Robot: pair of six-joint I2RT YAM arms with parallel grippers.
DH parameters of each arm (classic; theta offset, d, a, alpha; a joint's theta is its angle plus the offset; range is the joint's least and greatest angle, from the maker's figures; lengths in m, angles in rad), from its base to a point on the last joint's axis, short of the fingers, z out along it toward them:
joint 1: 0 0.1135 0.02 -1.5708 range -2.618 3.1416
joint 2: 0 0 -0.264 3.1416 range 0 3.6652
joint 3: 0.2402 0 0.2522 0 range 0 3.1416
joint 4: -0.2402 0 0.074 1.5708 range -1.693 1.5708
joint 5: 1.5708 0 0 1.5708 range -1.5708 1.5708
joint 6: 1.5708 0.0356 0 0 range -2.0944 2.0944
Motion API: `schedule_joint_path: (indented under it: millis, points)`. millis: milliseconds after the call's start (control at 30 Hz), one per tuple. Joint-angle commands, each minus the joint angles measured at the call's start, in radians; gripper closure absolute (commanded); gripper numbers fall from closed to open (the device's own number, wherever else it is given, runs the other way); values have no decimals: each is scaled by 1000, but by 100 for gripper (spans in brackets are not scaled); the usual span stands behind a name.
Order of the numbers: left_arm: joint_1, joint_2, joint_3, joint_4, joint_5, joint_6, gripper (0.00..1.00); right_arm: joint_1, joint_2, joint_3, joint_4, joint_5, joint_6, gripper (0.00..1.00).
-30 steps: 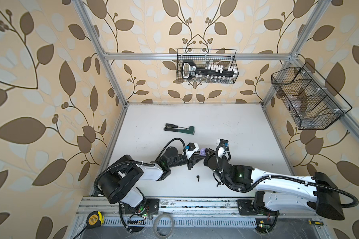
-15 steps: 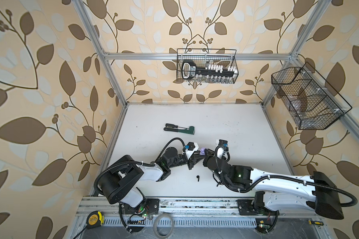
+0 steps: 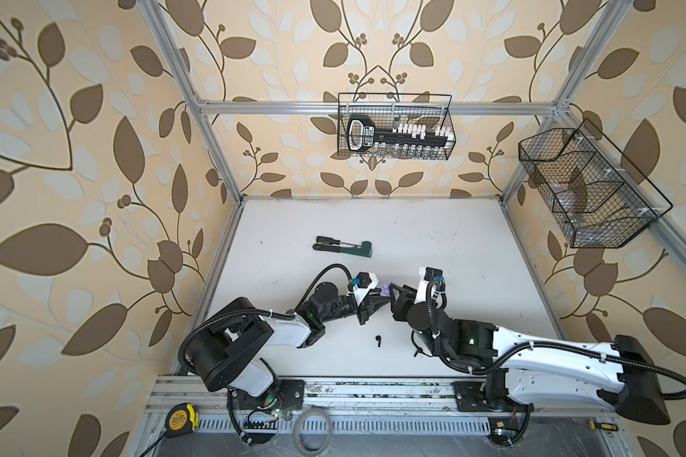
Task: Insert wireless bluetooth earbuds into charging case
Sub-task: Insert the wireless bluetooth earbud into the charging case, then pick up the wireless bluetooth earbud from the center of the table.
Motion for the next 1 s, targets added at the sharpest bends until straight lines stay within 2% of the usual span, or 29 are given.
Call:
schedule_joint_path:
  millis: [0,67,100,233,267,433,567,767,833,900,967]
  points:
    - [-3,-38,-13,63,-27,15,100,8,-79,-21,-69,11,-22,50]
    - [4,-39,-31,79,-51,16,100,8,-130,-21,-121,6,-37,46]
    - [19,-82,-42,78,-53,14,100,8,-156,-21,-149,4,-48,43]
    - [110,-171,-77,20,-52,-39,100,-24,-207,-17,-258,-19,-109,33]
    - [126,-191,-80,0,-53,-51,100,-41,-208,-20,-270,-46,-141,30]
    - [146,-308,-92,-137,-80,-23,100,-181,-165,-9,-346,-291,-199,29]
    - [194,-430,-156,-175,-125,-27,100,-249,-93,-21,-308,-389,-226,27]
    - [238,-605,-172,-373,-147,-7,100,-273,47,34,-315,-429,-189,26]
    - [240,-647,-178,-399,-188,-10,100,-282,81,66,-337,-435,-184,20]
    - [242,-670,-182,-408,-188,-20,100,-285,93,90,-371,-410,-152,8]
    - [242,-688,-179,-430,-188,-27,100,-286,92,87,-370,-398,-140,9]
